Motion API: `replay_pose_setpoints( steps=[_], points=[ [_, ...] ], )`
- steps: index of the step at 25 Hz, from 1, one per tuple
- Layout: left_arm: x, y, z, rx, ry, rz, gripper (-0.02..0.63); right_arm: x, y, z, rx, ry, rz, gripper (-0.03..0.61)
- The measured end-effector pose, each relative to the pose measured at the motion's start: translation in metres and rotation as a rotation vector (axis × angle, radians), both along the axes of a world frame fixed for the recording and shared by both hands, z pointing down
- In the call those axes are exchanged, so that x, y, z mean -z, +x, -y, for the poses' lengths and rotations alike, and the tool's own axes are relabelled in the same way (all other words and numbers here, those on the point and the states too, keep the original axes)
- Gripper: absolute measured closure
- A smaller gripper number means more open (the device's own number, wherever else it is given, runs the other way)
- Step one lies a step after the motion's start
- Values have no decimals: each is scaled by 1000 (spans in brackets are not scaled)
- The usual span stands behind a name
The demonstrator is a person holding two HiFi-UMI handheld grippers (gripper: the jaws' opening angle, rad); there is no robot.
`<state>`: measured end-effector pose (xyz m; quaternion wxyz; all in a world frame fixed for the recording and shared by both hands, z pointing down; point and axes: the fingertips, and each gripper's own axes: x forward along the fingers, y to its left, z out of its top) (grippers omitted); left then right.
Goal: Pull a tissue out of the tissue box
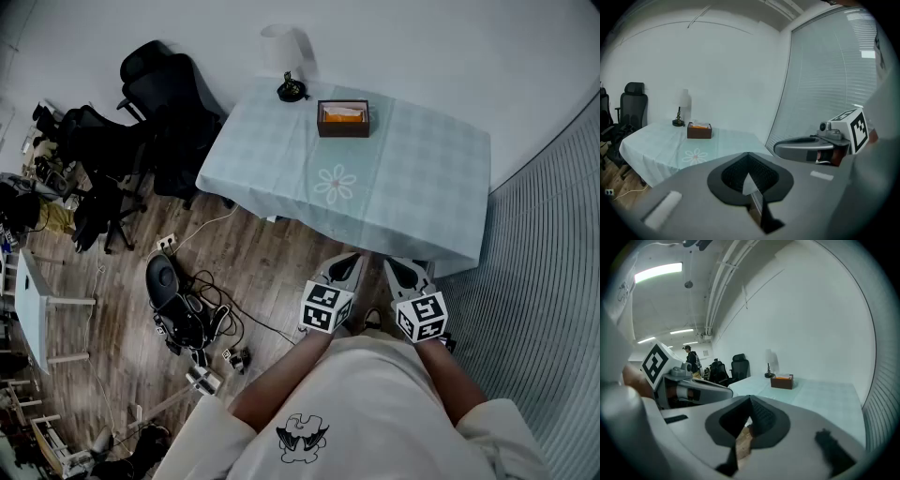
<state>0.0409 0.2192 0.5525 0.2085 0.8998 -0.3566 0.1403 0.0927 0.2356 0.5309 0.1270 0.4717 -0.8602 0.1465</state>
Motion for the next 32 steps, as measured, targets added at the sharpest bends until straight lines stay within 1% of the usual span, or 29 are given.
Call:
replay_pose_setpoints(
  steps=[10,16,20,25,32],
  points=[
    [1,1,-1,-17,-4,0,607,3,-2,2,-6,1,-5,572],
    [-4,-2,5,-8,-13,-6,607,-4,-3,10,-19,-30,63,572],
    [-4,-16,8,4,-16,-12,607,-9,-15,12,-8,-45,47,571],
    [-9,-40,21,12,-12,-25,607,-17,-44,27,-5,-55,30,572],
    [-12,-59,41,-20,-16,-40,607,-13,-63,50,-57,-43,19,571]
  ],
)
